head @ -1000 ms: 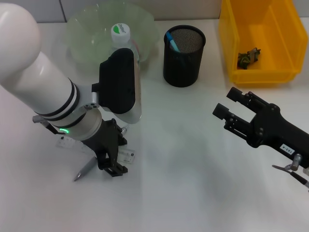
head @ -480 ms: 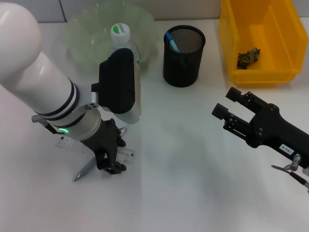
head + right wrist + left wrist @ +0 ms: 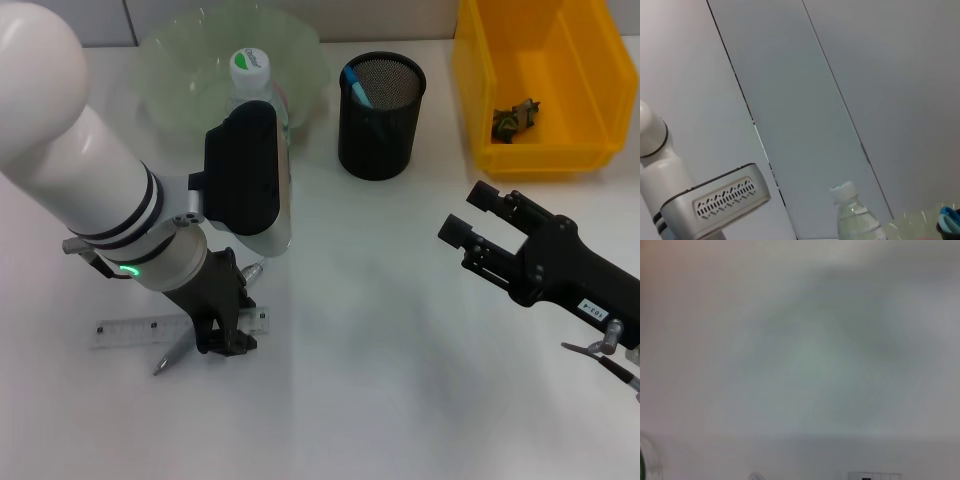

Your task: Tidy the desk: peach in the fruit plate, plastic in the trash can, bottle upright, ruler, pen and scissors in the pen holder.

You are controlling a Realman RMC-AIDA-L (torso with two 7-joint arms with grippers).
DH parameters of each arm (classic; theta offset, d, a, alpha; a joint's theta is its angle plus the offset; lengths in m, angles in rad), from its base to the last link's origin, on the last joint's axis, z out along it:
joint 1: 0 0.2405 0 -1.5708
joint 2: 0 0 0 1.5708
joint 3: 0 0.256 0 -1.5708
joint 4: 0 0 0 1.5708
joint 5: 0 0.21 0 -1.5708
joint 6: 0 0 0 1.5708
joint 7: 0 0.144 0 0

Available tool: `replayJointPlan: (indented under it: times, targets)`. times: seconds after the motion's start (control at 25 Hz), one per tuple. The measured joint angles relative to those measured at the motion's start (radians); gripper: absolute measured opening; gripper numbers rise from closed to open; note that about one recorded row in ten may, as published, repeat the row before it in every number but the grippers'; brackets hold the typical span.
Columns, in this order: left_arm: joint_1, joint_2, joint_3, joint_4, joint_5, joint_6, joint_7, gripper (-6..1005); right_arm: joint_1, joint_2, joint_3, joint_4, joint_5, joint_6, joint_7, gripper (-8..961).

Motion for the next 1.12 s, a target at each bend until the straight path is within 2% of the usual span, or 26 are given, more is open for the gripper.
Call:
replayJointPlan:
  times: [0.36,0.52,0.64,0.68,1.0,1.12]
  targets:
    - [0.002,-0.001,0.001,0.025,-0.006,0.004,-0.009,387,-0.005,0.0,0.007,0.0,0.005,-0.003,0.0,715]
    - [0.032,0.002,-0.015,0.133,-0.047,0.005,-0.02,388,-0.015,0.0,0.01,0.0,0.009,-0.002,0.0,715]
    - [0.042,0.003,-0.025,0.164,-0.069,0.004,-0.02,388,-0.023,0.0,0.012,0.0,0.01,0.005,-0.004,715]
    - [0.064,0.005,-0.065,0.237,-0.155,-0.008,-0.009,388,-0.026,0.0,0.012,0.001,0.01,0.01,-0.006,715]
    - [0.096,0.006,-0.101,0.346,-0.284,-0.081,0.002,389,-0.031,0.0,0.025,0.015,0.012,0.047,-0.009,716]
    - [0.11,0.006,-0.104,0.371,-0.367,-0.198,0.007,389,-0.032,0.0,0.026,0.02,0.012,0.055,-0.009,716]
